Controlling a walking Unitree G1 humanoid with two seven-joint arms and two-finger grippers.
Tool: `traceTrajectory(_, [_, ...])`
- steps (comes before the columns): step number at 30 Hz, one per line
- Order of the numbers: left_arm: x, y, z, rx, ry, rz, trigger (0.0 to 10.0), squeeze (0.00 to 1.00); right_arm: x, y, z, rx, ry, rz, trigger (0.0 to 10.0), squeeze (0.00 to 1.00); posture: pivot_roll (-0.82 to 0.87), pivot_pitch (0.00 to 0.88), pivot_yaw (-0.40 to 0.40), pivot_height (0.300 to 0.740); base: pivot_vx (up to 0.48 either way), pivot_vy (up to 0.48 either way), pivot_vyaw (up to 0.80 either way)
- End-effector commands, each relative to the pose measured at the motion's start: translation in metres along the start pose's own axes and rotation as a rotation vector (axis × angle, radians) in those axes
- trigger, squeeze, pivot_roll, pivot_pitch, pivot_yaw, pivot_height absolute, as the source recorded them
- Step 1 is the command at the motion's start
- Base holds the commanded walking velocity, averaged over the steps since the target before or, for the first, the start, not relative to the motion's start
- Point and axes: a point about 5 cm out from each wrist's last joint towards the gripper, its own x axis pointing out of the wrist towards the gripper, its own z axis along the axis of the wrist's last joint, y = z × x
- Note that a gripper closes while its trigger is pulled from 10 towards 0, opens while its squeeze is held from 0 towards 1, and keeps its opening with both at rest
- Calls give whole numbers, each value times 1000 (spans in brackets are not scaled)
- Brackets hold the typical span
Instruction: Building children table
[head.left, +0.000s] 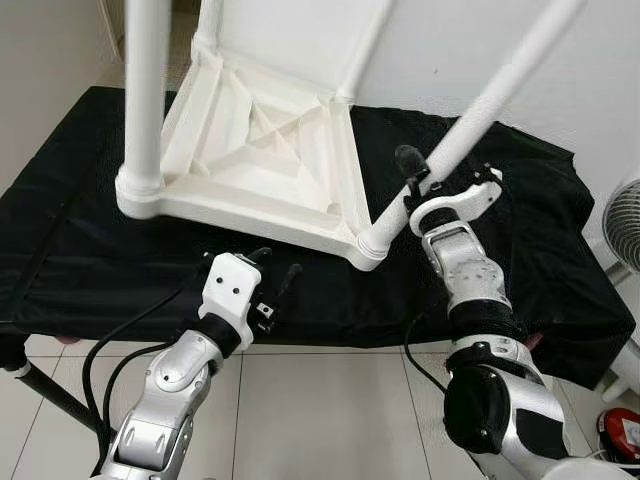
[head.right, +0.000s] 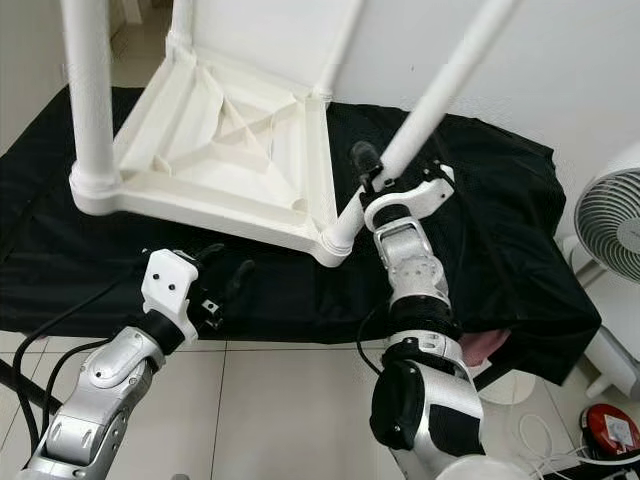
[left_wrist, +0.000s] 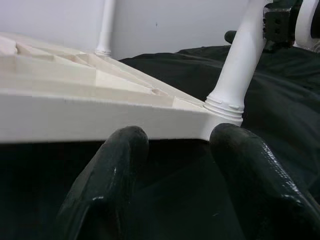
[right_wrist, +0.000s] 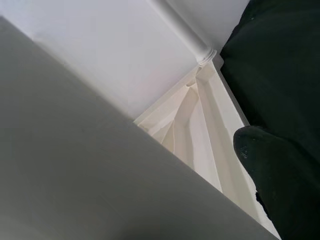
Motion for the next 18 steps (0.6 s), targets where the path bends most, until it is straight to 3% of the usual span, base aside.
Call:
traceTrajectory(1, [2, -3, 0, -3, 6, -8, 10000, 0, -9, -23, -13, 265, 3, -44, 10000, 0, 35, 7, -56, 740, 0, 0, 0])
traceTrajectory(4, [1, -3, 0, -3, 6, -7, 10000, 0, -11, -27, -13, 287, 2, -48, 10000, 0, 35, 8, -55, 740, 0, 0, 0])
traceTrajectory(5, [1, -3, 0, -4, 6, -7, 10000, 0, -15, -38, -17, 343, 11, -73, 10000, 0, 35, 9, -55, 740, 0, 0, 0])
traceTrajectory(10, [1, -3, 0, -7, 10, -4, 10000, 0, -22, -51, -21, 442, 3, -108, 10000, 0, 34, 11, -55, 740, 0, 0, 0])
traceTrajectory(14, [0, -5, -1, -11, 13, -2, 10000, 0, -30, -67, -27, 462, 0, -177, 10000, 0, 38, 13, -57, 740, 0, 0, 0])
traceTrajectory(18, [-1, -6, -1, -12, 14, -2, 10000, 0, -31, -70, -28, 480, -2, -182, 10000, 0, 41, 14, -60, 740, 0, 0, 0])
